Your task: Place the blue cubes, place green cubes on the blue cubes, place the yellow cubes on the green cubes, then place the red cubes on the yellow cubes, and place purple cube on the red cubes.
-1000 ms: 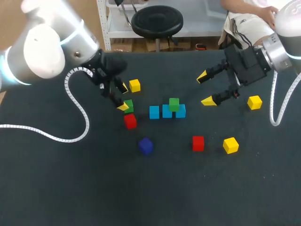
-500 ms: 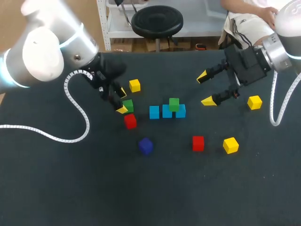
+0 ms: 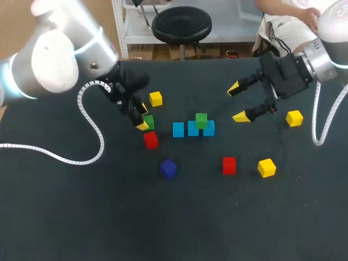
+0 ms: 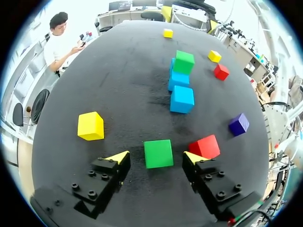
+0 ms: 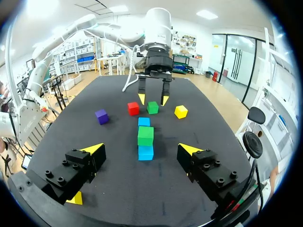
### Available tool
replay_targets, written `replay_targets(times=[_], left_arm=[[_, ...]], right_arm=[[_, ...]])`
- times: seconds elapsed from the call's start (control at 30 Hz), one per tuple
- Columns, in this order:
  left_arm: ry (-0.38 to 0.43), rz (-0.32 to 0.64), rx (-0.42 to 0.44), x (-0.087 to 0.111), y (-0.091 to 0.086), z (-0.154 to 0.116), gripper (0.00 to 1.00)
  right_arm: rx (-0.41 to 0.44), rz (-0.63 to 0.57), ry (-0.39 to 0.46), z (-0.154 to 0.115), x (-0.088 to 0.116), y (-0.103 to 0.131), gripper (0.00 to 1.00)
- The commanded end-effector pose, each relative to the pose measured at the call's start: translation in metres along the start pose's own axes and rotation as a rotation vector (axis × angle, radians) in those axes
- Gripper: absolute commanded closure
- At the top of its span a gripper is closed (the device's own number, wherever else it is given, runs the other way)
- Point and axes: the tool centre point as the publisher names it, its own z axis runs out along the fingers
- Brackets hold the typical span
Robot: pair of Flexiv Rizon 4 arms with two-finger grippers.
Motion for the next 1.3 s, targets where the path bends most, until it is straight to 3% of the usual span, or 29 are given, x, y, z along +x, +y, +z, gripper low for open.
replay_targets(times=[0.03,0.27,0.33,0.37,0.43,0.5,0.57,0.6,0.8,0.83,0.97,1.03,1.3], left_arm=[[0.01,0.003,0.006,-0.002,0.004,0.0,0.57],[-0.002,0.0,0.016,0.001,0.008,0.006,0.69],[-0.005,0.002,0.021,0.001,0.008,0.009,0.77],[-0.007,0.001,0.022,0.001,0.008,0.01,0.74],[-0.008,-0.002,0.024,0.001,0.008,0.01,0.56],[-0.009,-0.005,0.019,0.0,0.007,0.009,0.1],[-0.003,0.001,0.015,0.0,0.006,0.008,0.07],[-0.002,0.003,0.013,0.0,0.006,0.007,0.16],[-0.006,-0.001,0.01,0.001,0.005,0.006,0.39],[-0.005,-0.001,0.011,0.001,0.005,0.007,0.51],[-0.008,-0.001,0.014,0.002,0.005,0.01,0.75],[-0.009,-0.001,0.018,0.002,0.006,0.012,1.0],[-0.091,0.05,-0.04,-0.006,0.002,0.004,1.0]], right_arm=[[0.002,-0.001,0.0,0.0,0.0,0.001,0.0],[0.002,-0.001,0.0,0.0,0.0,0.001,0.0],[0.002,-0.001,0.0,0.0,0.0,0.001,0.0],[0.002,-0.001,0.0,0.0,0.0,0.001,0.0],[0.002,-0.001,0.0,0.0,0.0,0.001,0.0],[0.002,-0.001,0.0,0.0,0.0,0.001,0.0],[0.002,-0.001,0.0,0.0,0.0,0.001,0.0],[0.002,-0.001,0.0,0.0,0.0,0.001,0.0],[0.002,-0.001,0.0,0.0,0.0,0.001,0.0],[0.002,-0.001,0.0,0.0,0.0,0.001,0.0],[0.002,-0.001,0.0,0.0,0.0,0.001,0.0],[0.002,-0.001,0.0,0.0,0.0,0.001,0.0],[0.002,-0.001,0.0,0.0,0.0,0.001,0.0]])
